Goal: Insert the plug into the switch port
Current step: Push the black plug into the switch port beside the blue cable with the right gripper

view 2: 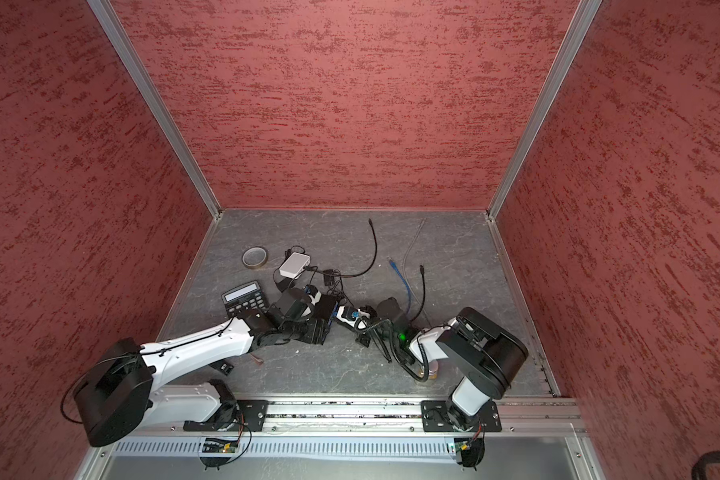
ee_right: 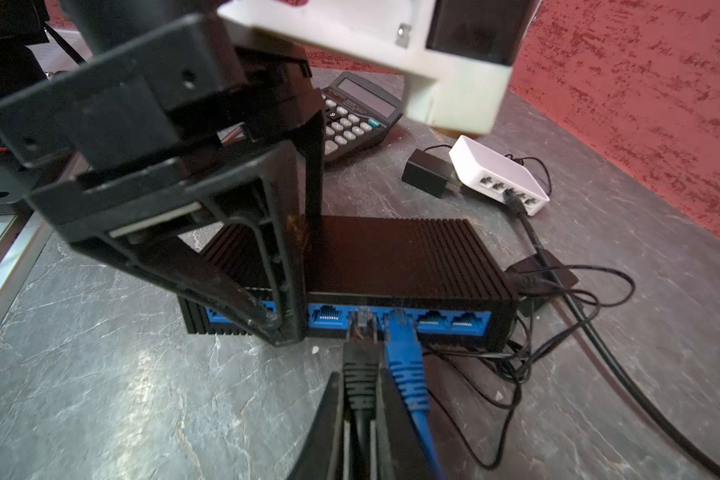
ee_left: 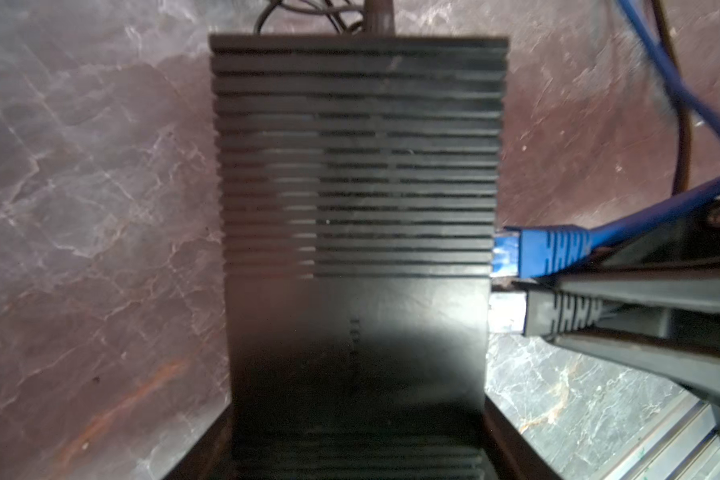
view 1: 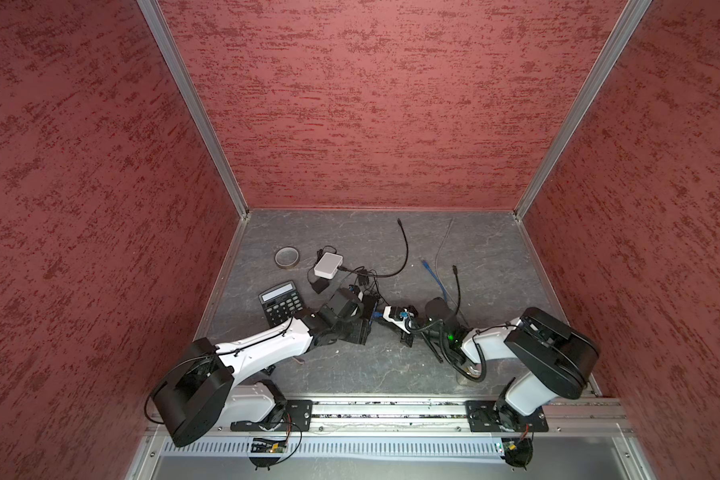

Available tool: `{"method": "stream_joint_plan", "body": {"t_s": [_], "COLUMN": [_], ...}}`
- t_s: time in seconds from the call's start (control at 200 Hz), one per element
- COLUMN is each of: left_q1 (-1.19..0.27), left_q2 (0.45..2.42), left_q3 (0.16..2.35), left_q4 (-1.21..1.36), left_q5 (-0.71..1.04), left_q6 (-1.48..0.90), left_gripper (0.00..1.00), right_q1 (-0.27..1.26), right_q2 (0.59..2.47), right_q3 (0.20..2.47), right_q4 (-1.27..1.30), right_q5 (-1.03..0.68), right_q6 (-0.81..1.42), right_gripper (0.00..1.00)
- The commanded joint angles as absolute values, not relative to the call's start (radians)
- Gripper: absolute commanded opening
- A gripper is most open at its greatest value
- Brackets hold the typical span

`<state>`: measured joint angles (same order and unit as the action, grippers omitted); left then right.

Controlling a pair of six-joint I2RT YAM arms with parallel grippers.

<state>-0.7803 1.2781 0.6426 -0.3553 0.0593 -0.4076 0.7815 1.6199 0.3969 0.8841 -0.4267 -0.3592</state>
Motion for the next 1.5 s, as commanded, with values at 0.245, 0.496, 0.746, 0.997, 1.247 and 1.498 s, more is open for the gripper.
{"method": "stream_joint_plan", "body": {"t_s": [0.245,0.496,0.746,0.997,1.247,1.498], "left_q1": [-0.883,-0.943,-0.972,-0.986,-0.987,-0.896], "left_q2": [1.222,1.243,1.249,1.243,1.235,1.243], "left_q3": [0.725,0.764,0.756,0.738,0.745,0.753], "left_q4": [-0.167,-0.151,-0.037,0.056,0.004,-0.222], "left_q5": [0.343,0.348,0.397,0.467,0.398,0.093], "left_q6": [-0.267,-0.265,-0.306,-0.333,-0.319,-0.364], "left_gripper": [0.24,0.23,0.22,0.22,0.23,0.22], "right_q1": [0.818,0.846,0.884,0.894,0.896,0.895], "right_q2": [1.648,1.683,1.723,1.710,1.686,1.659], "right_q3": [0.445,0.497,0.513,0.491,0.493,0.472], "right_q4": [0.908,0.919,1.025,1.124,1.076,1.001], "right_q5": [-0.441,-0.445,-0.415,-0.404,-0.398,-0.285], "right_q6": [-0.344,-0.319,-0.259,-0.233,-0.248,-0.258], "right_gripper": [0.00,0.00,0.00,0.00,0.01,0.15]}}
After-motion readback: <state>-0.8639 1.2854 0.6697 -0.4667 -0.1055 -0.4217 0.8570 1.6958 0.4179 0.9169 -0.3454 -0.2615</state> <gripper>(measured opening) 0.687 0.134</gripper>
